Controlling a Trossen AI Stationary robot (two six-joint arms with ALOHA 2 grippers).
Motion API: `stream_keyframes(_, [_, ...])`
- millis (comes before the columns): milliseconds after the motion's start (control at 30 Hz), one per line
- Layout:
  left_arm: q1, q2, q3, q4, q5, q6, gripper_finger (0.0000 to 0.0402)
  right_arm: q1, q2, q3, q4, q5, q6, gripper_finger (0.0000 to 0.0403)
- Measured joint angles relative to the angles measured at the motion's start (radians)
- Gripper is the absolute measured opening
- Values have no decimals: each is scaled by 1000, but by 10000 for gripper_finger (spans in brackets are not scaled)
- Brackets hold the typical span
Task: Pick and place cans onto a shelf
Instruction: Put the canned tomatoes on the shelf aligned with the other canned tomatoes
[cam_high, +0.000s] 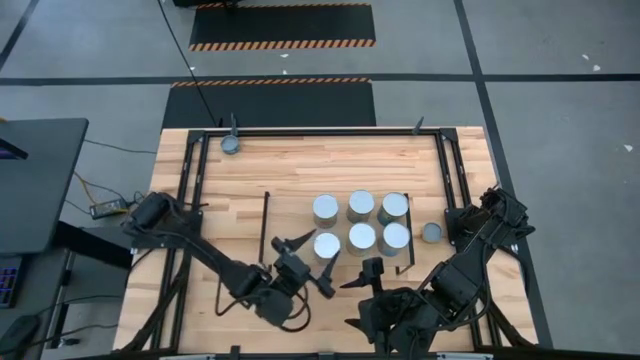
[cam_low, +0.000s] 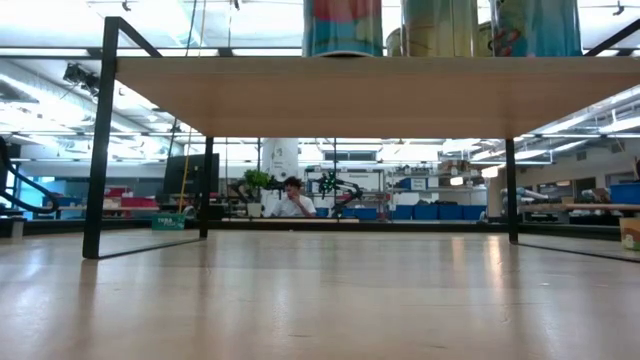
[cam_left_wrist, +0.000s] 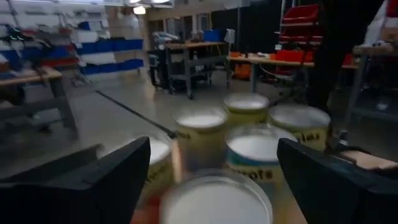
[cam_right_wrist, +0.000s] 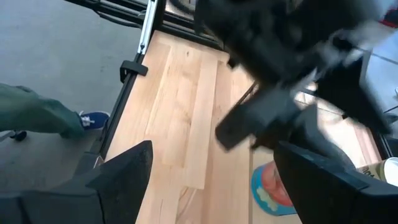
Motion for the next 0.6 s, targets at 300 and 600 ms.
stream_keyframes(300, [-189, -25, -1, -22, 22, 103, 356, 5, 0, 0, -93, -27, 116, 343])
stream_keyframes(600, [-122, 125, -8, -1, 462, 22, 309, 12, 0, 0, -94, -33, 117, 343])
